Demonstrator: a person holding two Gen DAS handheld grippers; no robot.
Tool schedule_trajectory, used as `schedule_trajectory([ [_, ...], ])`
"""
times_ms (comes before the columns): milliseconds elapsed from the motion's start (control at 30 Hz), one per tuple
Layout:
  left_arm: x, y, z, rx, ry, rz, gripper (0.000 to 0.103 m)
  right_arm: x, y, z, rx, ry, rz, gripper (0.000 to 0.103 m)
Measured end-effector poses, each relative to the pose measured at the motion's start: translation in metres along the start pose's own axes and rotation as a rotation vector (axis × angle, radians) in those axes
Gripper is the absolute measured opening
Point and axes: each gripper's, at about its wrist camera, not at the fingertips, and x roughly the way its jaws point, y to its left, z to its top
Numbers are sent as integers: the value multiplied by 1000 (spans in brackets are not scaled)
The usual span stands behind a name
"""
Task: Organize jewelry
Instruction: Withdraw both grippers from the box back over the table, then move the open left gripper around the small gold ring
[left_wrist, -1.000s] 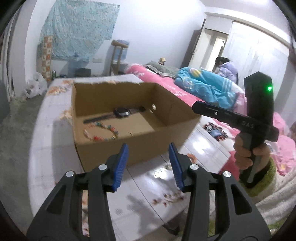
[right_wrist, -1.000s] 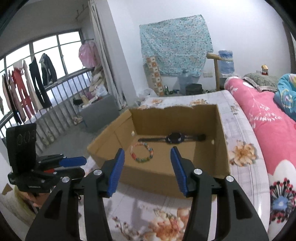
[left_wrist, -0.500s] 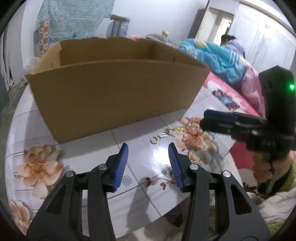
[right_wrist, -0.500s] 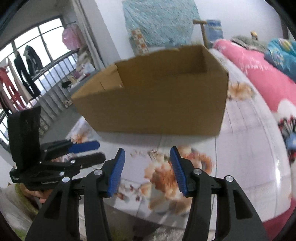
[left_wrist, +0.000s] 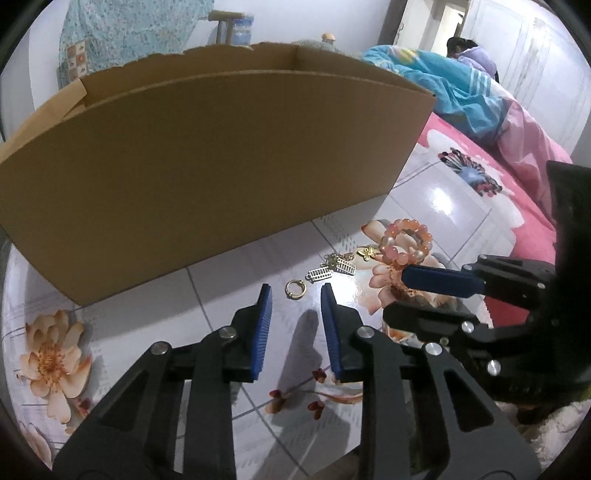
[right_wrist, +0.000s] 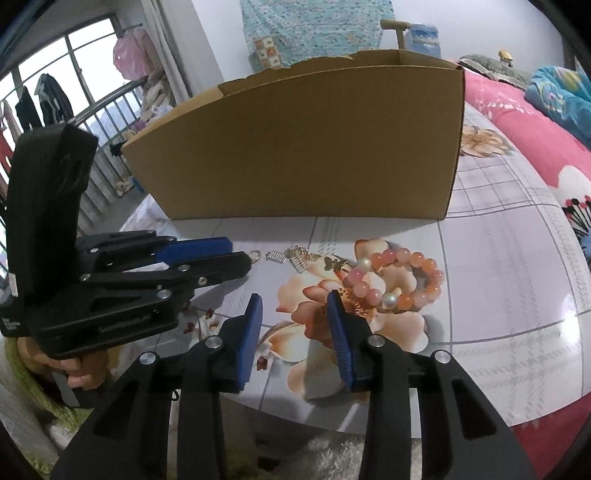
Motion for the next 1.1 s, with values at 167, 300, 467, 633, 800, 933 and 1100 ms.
schedule_trajectory([
  [167, 8, -5, 3, 23, 2, 19, 21, 2, 2, -3, -11, -3, -1, 35],
  [300, 12, -11, 6, 51, 2, 39, 18, 3, 4, -5, -23, -6, 2, 35],
  [467, 13, -18, 6, 120, 5, 79, 15, 3, 11, -8, -35, -9, 6, 35],
  [633, 14, -21, 8, 145, 7, 99, 10, 3, 14, -9, -32, -10, 9, 35],
  [800, 14, -23, 7, 161, 4, 102, 10, 2, 12, -9, -30, -12, 7, 35],
  [933, 12, -22, 5, 149, 4, 94, 10, 1, 11, -8, -29, -18, 6, 35],
  [1100, 6, -13, 2, 124, 1, 105, 0, -4, 10, -6, -44, -31, 6, 35],
])
